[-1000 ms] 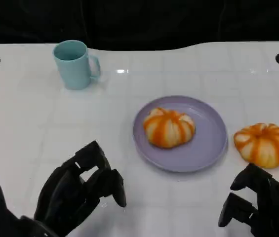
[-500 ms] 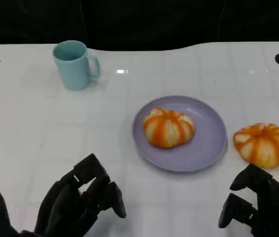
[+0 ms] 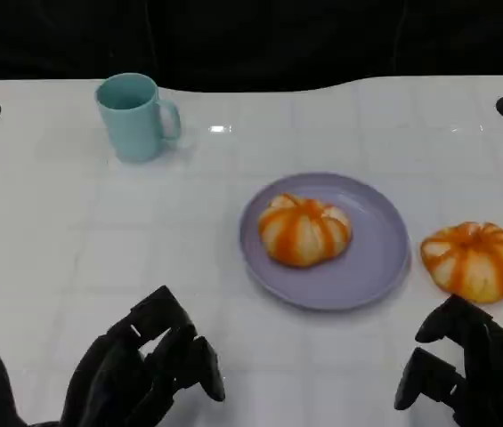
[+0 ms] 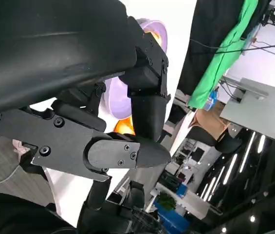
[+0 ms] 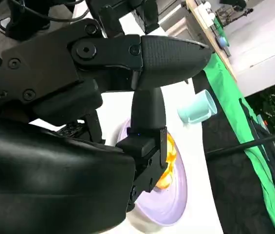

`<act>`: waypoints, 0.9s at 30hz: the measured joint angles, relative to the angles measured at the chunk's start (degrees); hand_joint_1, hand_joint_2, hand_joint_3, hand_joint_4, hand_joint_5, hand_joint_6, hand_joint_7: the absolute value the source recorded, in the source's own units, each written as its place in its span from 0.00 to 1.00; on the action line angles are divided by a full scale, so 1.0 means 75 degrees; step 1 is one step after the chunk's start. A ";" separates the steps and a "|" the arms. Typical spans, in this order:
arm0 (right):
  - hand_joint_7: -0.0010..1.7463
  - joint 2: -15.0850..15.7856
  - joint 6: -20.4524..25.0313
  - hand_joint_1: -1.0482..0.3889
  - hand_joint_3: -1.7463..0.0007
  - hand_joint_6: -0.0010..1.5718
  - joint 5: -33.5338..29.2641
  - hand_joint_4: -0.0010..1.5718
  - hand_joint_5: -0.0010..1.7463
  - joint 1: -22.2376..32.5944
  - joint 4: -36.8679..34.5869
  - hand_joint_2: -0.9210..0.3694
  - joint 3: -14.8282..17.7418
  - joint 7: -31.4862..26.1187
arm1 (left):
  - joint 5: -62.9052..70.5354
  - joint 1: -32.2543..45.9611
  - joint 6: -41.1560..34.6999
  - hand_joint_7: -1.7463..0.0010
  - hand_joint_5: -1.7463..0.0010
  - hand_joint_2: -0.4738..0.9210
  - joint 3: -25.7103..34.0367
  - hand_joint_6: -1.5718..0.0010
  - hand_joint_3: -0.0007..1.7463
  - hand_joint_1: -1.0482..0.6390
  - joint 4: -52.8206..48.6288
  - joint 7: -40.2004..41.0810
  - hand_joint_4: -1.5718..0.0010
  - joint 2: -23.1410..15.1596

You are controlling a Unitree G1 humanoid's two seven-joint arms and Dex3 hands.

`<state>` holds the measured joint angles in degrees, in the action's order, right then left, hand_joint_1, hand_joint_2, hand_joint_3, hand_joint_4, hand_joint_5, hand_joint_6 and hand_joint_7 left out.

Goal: Grasp the bread from the table and place it into the plate.

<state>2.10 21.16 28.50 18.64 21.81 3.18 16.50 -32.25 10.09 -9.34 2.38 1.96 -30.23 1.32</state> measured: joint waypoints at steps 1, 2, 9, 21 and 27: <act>0.96 0.0000 0.0000 0.38 0.71 0.27 0.0000 0.39 1.00 0.0000 0.0000 0.00 -0.0001 -0.0005 | 0.0000 0.0000 -0.0001 0.01 0.00 1.00 0.0000 0.70 0.18 0.26 0.0003 0.0000 0.51 0.0000; 0.96 0.0001 0.0000 0.38 0.71 0.27 0.0000 0.39 1.00 0.0000 0.0000 0.00 -0.0001 -0.0005 | 0.0001 0.0000 -0.0001 0.01 0.00 1.00 0.0000 0.70 0.18 0.26 0.0004 0.0000 0.51 -0.0001; 0.96 0.0001 -0.0032 0.37 0.72 0.27 0.0001 0.39 1.00 -0.0025 -0.0057 0.00 0.0001 0.0028 | 0.0020 -0.0007 0.0024 0.00 0.00 1.00 0.0053 0.70 0.17 0.27 -0.0005 0.0000 0.51 -0.0018; 0.95 -0.0008 -0.0103 0.37 0.74 0.27 0.0020 0.38 1.00 -0.0032 -0.0141 0.00 0.0029 0.0096 | 0.0089 -0.0076 0.0357 0.00 0.00 1.00 0.0092 0.68 0.17 0.27 -0.0255 -0.0112 0.50 -0.0023; 0.94 -0.0037 -0.0161 0.37 0.74 0.29 -0.0088 0.40 1.00 -0.0035 -0.0208 0.00 -0.0012 0.0017 | 0.0013 -0.0152 0.0300 0.00 0.00 1.00 0.0155 0.69 0.17 0.27 -0.0382 -0.0171 0.50 -0.0076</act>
